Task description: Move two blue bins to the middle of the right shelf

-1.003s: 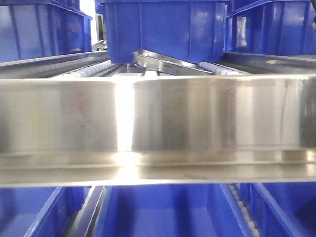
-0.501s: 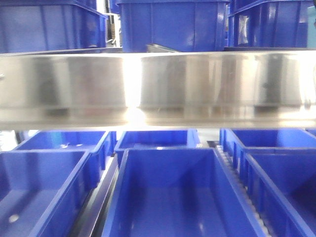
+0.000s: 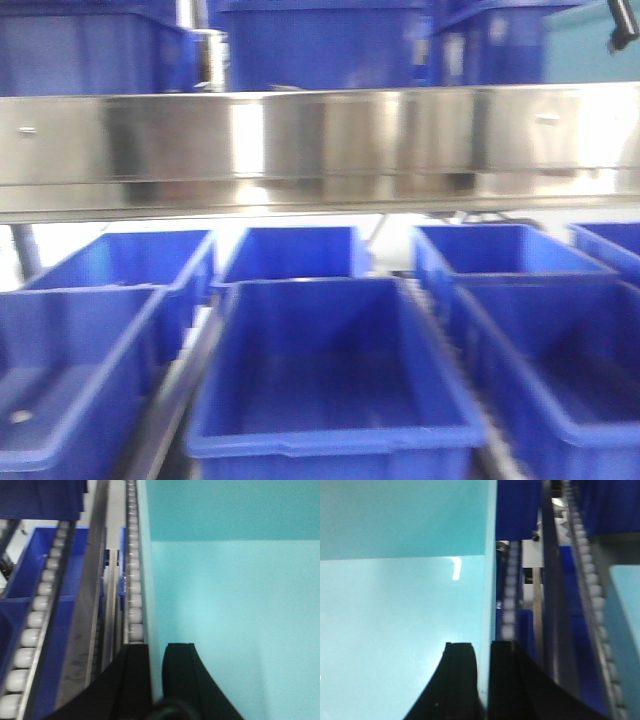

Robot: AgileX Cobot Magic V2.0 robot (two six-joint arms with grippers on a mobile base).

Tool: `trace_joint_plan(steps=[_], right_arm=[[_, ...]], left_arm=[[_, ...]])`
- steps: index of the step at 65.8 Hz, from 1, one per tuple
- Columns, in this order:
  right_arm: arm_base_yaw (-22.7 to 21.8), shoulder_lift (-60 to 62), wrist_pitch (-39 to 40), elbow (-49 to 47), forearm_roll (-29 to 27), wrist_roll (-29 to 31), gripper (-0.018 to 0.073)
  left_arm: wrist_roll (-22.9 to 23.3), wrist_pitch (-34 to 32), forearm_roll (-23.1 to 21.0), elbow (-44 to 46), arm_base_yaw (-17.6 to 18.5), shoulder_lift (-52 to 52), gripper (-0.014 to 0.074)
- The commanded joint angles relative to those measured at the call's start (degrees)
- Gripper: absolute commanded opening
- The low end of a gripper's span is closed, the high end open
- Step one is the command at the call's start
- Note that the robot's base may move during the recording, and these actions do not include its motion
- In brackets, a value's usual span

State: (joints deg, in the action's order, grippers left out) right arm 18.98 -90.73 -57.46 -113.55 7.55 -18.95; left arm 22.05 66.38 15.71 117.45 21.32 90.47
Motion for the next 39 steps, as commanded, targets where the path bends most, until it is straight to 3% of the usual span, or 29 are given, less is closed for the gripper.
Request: trace_joint_plan(steps=[1,39], right_arm=[[0.1,0.7,3.0,-0.8,-0.3,0.4,-0.0167],[0.1,0.7,3.0,-0.8,-0.3,0.4,-0.0167]], left_arm=[[0.0,-2.9,-1.4,0.5,0.5,-0.5,-0.0111],[0.0,-2.9,-1.4,0.5,0.5,-0.5,-0.0111]])
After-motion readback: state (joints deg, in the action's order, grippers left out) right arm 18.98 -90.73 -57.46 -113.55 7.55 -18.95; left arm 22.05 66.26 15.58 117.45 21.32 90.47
